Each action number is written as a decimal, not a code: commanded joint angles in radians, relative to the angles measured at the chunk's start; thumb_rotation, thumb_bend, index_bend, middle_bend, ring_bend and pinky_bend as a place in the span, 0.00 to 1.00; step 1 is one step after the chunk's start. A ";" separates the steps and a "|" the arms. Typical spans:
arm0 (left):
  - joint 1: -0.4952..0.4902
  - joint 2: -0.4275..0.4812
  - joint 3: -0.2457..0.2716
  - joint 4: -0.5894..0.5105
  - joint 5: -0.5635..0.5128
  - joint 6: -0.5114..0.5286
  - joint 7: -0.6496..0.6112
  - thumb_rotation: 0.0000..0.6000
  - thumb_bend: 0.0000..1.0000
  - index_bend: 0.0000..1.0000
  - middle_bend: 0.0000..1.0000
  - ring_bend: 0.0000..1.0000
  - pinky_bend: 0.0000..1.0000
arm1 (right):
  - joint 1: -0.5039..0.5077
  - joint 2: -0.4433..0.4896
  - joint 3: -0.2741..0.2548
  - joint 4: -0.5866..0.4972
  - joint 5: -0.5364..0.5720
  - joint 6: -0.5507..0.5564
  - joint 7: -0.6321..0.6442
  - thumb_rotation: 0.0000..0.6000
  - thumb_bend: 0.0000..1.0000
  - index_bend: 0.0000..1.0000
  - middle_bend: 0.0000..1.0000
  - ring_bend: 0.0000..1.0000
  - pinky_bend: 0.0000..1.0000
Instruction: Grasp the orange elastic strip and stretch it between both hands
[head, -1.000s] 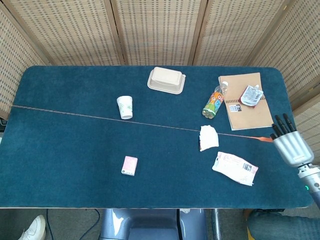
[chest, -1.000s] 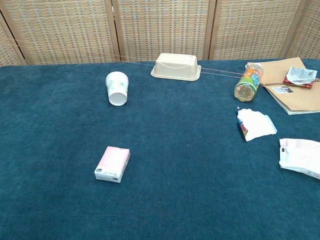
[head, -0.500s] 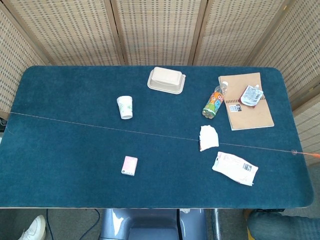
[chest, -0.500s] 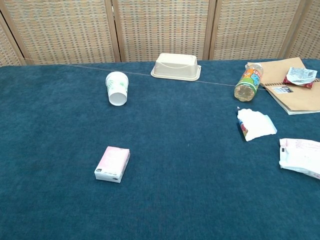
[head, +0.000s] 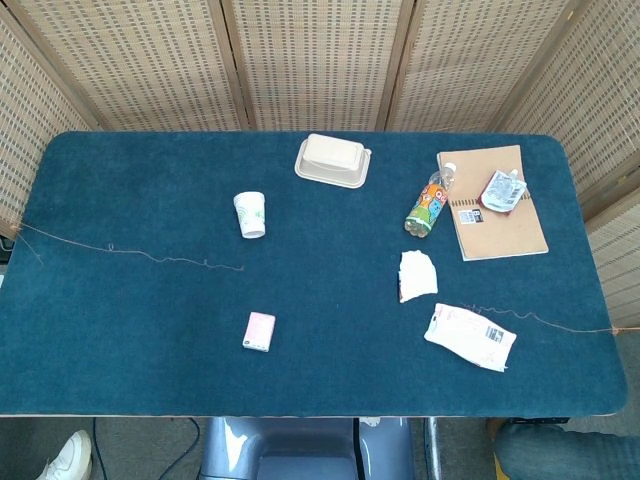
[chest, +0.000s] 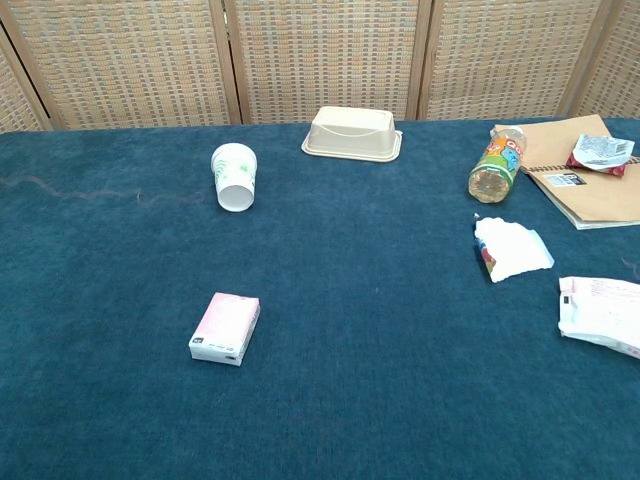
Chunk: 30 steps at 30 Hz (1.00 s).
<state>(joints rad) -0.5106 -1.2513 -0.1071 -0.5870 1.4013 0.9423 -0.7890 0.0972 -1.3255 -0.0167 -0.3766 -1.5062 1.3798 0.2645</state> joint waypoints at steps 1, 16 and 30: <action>-0.013 -0.009 -0.012 0.000 -0.018 -0.031 0.019 1.00 0.52 0.74 0.00 0.00 0.00 | -0.016 0.001 0.021 0.046 0.035 -0.075 0.013 1.00 0.70 0.77 0.36 0.07 0.12; -0.021 -0.017 -0.035 -0.049 0.004 0.074 -0.032 1.00 0.53 0.74 0.00 0.00 0.00 | 0.012 -0.014 0.052 0.107 0.036 -0.044 0.072 1.00 0.69 0.77 0.36 0.07 0.12; -0.003 0.106 -0.030 -0.367 0.081 0.256 0.043 1.00 0.53 0.74 0.00 0.00 0.00 | 0.204 0.169 0.095 -0.376 -0.054 0.150 -0.081 1.00 0.70 0.77 0.36 0.07 0.12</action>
<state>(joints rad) -0.5183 -1.1664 -0.1378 -0.9106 1.4675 1.1708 -0.7699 0.2458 -1.2306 0.0642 -0.5827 -1.5259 1.4974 0.2572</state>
